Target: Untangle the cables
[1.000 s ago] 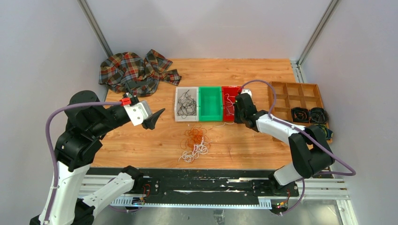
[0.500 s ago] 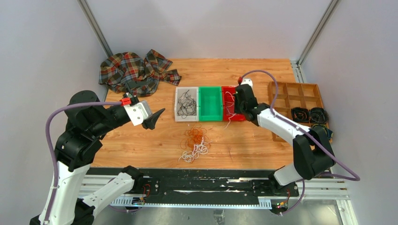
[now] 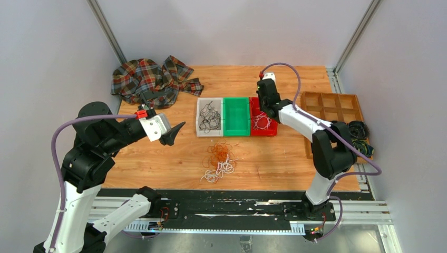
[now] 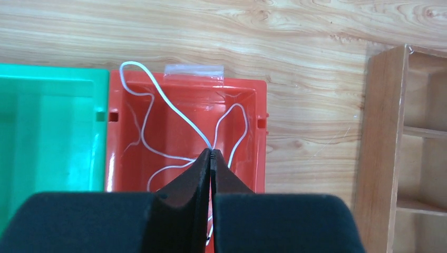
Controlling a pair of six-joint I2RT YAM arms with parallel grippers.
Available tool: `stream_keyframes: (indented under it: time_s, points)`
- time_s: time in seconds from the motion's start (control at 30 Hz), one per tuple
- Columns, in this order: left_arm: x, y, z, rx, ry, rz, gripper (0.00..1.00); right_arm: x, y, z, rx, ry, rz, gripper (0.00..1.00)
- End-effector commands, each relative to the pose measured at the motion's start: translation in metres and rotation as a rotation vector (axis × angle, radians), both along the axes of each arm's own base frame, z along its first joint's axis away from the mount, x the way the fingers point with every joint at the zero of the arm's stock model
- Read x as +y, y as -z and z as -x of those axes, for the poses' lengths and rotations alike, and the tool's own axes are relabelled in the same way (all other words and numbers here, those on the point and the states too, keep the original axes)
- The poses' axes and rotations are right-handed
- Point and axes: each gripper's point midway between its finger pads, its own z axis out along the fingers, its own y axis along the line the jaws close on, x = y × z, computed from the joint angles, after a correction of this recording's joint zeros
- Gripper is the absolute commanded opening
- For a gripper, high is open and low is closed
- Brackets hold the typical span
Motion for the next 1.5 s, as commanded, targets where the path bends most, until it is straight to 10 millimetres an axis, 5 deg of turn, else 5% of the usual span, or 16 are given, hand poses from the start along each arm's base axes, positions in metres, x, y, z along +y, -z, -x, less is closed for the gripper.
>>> stream_keyframes:
  time_s: [0.0,0.37,0.47,0.63,0.9,1.0,1.17,1.33,1.47]
  points:
    - [0.001,-0.002,0.001,-0.015,-0.002,-0.007,0.98,-0.023,0.012,-0.015,0.009,0.042,0.166,0.01]
    - [0.001,0.001,-0.001,-0.001,-0.006,-0.012,0.98,-0.004,0.062,0.002,0.136,-0.006,0.084,0.01]
    - [0.002,0.006,-0.001,0.012,-0.01,-0.022,0.98,0.002,0.05,0.006,0.121,-0.014,0.028,0.06]
    - [0.004,0.012,-0.002,0.034,-0.025,-0.037,0.98,0.001,0.01,0.012,0.059,0.008,-0.031,0.36]
    - [0.006,0.038,-0.003,0.16,-0.044,-0.074,0.98,-0.005,-0.036,0.03,-0.041,0.017,-0.109,0.64]
    - [0.006,0.05,-0.005,0.194,-0.056,-0.091,0.98,-0.006,-0.042,0.039,-0.045,0.007,-0.129,0.66]
    - [0.007,0.077,-0.012,0.31,-0.101,-0.097,0.98,0.023,-0.04,0.082,-0.027,-0.077,-0.19,0.64]
    - [0.004,0.135,-0.017,0.462,-0.112,-0.165,0.98,0.073,-0.02,0.151,-0.016,-0.242,-0.187,0.65]
    - [-0.006,0.185,-0.016,0.59,-0.058,-0.231,0.98,0.083,0.009,0.206,0.029,-0.302,-0.191,0.64]
